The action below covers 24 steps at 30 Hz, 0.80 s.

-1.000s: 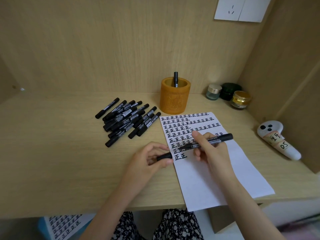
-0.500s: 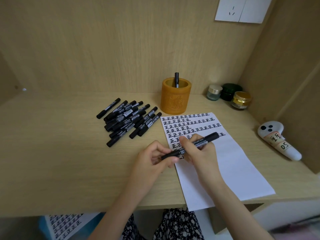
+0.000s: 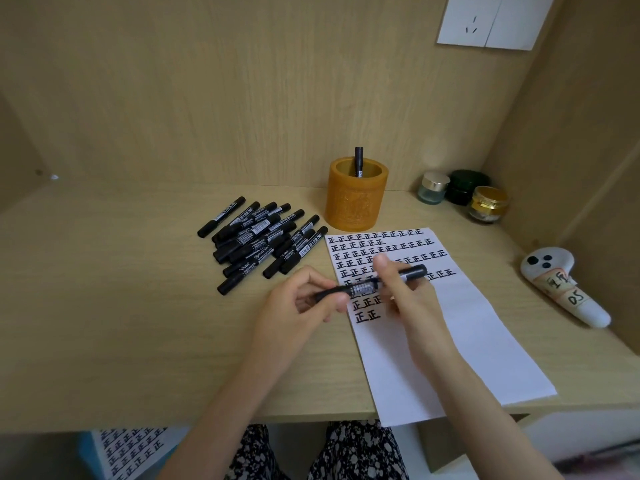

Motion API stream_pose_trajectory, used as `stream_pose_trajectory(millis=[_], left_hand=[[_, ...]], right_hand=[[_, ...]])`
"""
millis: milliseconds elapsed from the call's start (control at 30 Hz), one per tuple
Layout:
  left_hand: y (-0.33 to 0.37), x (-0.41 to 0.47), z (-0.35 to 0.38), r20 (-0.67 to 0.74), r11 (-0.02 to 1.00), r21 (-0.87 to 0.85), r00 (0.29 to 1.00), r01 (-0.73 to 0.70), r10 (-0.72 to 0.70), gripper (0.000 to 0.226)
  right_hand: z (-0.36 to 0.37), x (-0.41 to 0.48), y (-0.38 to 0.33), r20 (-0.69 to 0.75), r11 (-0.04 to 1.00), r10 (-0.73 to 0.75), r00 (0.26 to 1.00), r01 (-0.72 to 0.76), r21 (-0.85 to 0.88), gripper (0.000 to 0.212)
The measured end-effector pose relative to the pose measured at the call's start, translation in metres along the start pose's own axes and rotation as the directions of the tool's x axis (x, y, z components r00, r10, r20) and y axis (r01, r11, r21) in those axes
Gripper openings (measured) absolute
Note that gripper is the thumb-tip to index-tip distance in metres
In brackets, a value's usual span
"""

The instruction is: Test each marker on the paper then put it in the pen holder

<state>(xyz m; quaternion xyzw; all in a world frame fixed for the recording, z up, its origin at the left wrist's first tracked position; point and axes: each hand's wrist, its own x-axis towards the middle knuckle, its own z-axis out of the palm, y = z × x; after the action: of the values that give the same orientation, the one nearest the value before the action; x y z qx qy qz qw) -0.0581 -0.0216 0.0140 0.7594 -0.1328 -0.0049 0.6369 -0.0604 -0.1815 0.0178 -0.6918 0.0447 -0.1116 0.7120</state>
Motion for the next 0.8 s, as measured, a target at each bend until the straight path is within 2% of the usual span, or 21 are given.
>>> stream_pose_trajectory(millis=[67, 100, 133, 167, 233, 267, 333, 400, 500, 600, 667, 733, 800], left_hand=[[0.001, 0.003, -0.006, -0.031, 0.998, 0.055, 0.999, 0.013, -0.011, 0.013], [0.001, 0.004, -0.007, -0.047, 0.997, 0.079, 0.999, 0.018, -0.015, 0.014], [0.001, 0.005, -0.009, -0.060, 0.995, 0.099, 0.998, 0.023, -0.017, 0.015], [0.001, 0.006, -0.009, -0.071, 0.993, 0.117, 0.997, 0.030, -0.021, 0.016], [0.001, 0.009, -0.009, -0.076, 0.989, 0.144, 0.997, 0.043, -0.032, 0.014], [0.001, 0.011, -0.009, -0.072, 0.987, 0.155, 0.997, 0.045, -0.034, 0.012], [0.001, 0.014, -0.009, -0.063, 0.985, 0.169, 0.998, 0.041, -0.030, 0.010], [0.002, 0.016, -0.007, -0.054, 0.987, 0.159, 0.998, 0.022, -0.014, 0.010], [0.004, 0.022, -0.003, -0.051, 0.990, 0.137, 0.998, -0.015, 0.022, 0.009], [0.003, 0.031, -0.002, -0.100, 0.988, 0.153, 0.995, 0.000, 0.016, 0.015], [-0.006, 0.039, -0.005, -0.160, 0.951, 0.308, 0.987, 0.022, 0.030, 0.018], [-0.019, 0.047, -0.009, -0.214, 0.837, 0.546, 0.971, 0.030, 0.105, 0.019], [-0.028, 0.053, -0.010, -0.216, 0.727, 0.685, 0.964, 0.039, 0.153, 0.025]], right_hand=[[-0.011, 0.006, 0.002, -0.113, 0.978, -0.100, 0.989, 0.077, -0.193, 0.043], [-0.016, 0.009, 0.004, -0.108, 0.922, -0.214, 0.971, 0.164, -0.352, 0.047], [-0.019, 0.011, 0.006, -0.035, 0.812, -0.347, 0.937, 0.281, -0.511, 0.048], [-0.023, 0.014, 0.009, 0.075, 0.657, -0.462, 0.884, 0.398, -0.640, 0.048], [-0.026, 0.023, 0.014, 0.257, 0.366, -0.584, 0.770, 0.533, -0.763, 0.041], [-0.026, 0.026, 0.015, 0.312, 0.282, -0.605, 0.732, 0.564, -0.776, 0.037], [-0.025, 0.030, 0.017, 0.402, 0.211, -0.600, 0.692, 0.621, -0.755, 0.033], [-0.020, 0.029, 0.019, 0.459, 0.248, -0.557, 0.692, 0.666, -0.703, 0.027], [-0.011, 0.031, 0.020, 0.483, 0.363, -0.492, 0.725, 0.675, -0.643, 0.016], [-0.005, 0.044, 0.013, 0.372, 0.556, -0.455, 0.809, 0.585, -0.591, 0.013], [0.000, 0.057, 0.001, 0.238, 0.658, -0.446, 0.863, 0.496, -0.566, 0.015], [0.003, 0.073, -0.015, 0.125, 0.743, -0.420, 0.899, 0.420, -0.522, 0.020], [0.008, 0.094, -0.029, 0.012, 0.797, -0.427, 0.904, 0.382, -0.469, 0.023]])
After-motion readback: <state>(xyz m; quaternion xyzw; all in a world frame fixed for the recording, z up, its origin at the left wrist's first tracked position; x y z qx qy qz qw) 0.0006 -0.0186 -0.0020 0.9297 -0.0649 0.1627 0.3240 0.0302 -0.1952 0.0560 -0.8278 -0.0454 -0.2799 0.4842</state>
